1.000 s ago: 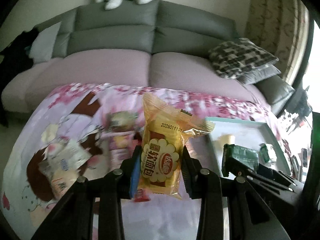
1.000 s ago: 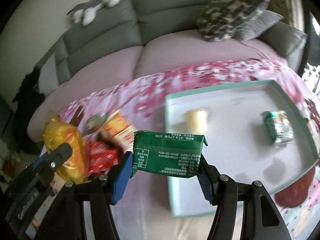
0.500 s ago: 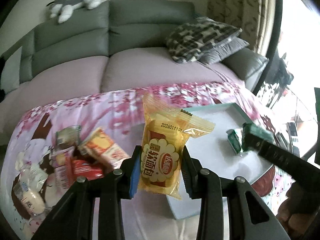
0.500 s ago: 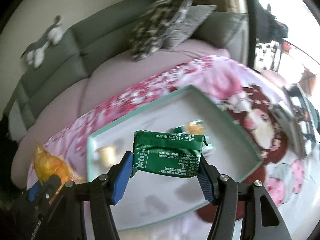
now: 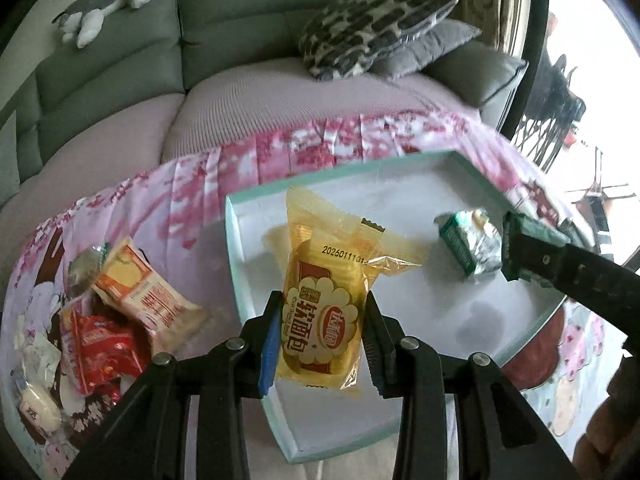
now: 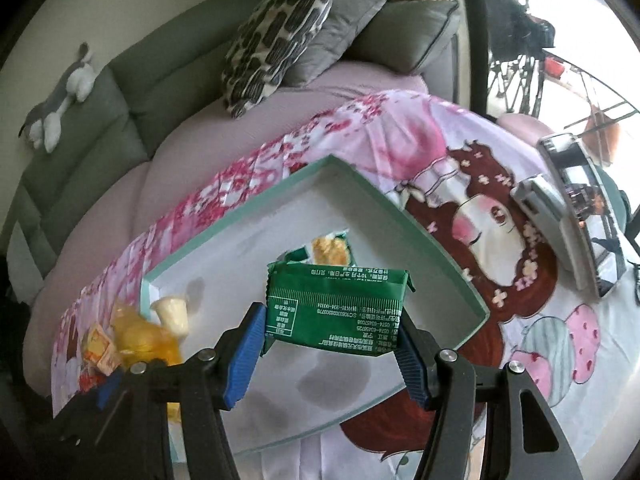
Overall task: Organize snacks
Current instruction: 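Carry both packs into the tray and open both tools to release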
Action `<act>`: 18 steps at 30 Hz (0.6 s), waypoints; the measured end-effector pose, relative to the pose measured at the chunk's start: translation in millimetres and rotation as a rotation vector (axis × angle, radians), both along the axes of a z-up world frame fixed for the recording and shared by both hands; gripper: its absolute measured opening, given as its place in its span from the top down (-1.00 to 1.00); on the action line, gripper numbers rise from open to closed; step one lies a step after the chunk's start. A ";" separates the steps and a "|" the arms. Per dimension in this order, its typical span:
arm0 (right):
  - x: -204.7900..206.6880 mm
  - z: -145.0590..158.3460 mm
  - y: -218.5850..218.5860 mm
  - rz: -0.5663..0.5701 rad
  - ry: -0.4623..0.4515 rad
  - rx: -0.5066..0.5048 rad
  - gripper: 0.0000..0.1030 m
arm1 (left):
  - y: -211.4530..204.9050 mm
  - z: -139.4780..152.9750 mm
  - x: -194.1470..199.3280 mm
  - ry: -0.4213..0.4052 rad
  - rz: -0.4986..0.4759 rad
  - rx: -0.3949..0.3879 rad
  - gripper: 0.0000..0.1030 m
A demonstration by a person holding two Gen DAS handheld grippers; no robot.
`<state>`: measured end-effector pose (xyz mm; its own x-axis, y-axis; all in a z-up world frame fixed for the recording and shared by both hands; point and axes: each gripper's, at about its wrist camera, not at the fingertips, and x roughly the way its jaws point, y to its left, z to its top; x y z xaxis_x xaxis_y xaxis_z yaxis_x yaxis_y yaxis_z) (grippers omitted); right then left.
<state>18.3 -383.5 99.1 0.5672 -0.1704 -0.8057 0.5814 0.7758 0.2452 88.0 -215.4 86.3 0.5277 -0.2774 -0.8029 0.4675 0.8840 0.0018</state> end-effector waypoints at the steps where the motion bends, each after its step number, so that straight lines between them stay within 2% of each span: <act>1: 1.8 -2.6 1.3 0.008 0.006 0.003 -0.26 | -1.3 -2.8 -0.3 0.000 0.002 0.005 0.25; 5: 5.8 -12.9 5.4 0.032 0.036 0.024 -0.26 | -1.6 -7.4 -1.9 0.001 0.012 0.010 0.25; 18: 1.4 -19.5 3.2 0.038 0.042 0.052 -0.27 | -10.1 -10.0 -13.2 -0.007 -0.014 0.021 0.25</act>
